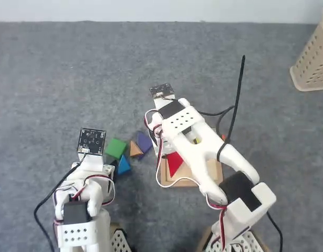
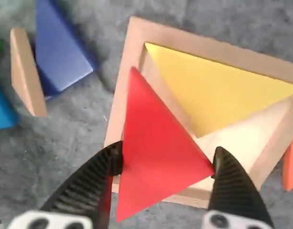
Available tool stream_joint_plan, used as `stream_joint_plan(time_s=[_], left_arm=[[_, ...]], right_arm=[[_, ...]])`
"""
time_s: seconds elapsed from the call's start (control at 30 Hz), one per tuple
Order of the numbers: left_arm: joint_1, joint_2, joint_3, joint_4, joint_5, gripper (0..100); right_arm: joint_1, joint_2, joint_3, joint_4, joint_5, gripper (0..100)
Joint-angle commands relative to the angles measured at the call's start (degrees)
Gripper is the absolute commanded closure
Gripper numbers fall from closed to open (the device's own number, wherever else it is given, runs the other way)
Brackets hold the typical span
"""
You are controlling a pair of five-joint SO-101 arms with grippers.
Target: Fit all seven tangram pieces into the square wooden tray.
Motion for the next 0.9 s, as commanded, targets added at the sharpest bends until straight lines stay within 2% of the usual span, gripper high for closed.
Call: stream_joint_plan(time_s=[0.0, 0.17, 0.53, 0.63, 0.73, 0.8, 0.87], left_arm=[[-0.1, -1.0, -0.5, 0.3, -0.4, 81], [-0.1, -1.0, -0.5, 0.3, -0.4, 81], [-0.1, -1.0, -0.5, 0.3, -0.4, 81], [-0.1, -1.0, -0.5, 0.3, -0.4, 81], [-0.1, -1.0, -0.5, 0.3, -0.4, 81], [-0.1, -1.0, -0.5, 0.3, -0.4, 81], [-0.1, -1.0, -0.5, 0.3, -0.4, 81]], right_arm=[[-2.1, -0.7, -0.8, -0.3, -0.3, 76.7], [-2.2, -0.7, -1.0, 1.5, -0.2, 64.6], [0.0, -1.3, -0.9, 1.6, 0.4, 65.1], [3.3, -1.4, -1.1, 0.7, 6.7, 77.5], [5.4, -1.5, -1.1, -1.7, 16.5, 99.0], [5.5, -1.5, -0.8, -1.0, 21.0, 96.9], [5.1, -1.5, -0.7, -0.8, 20.6, 99.5]])
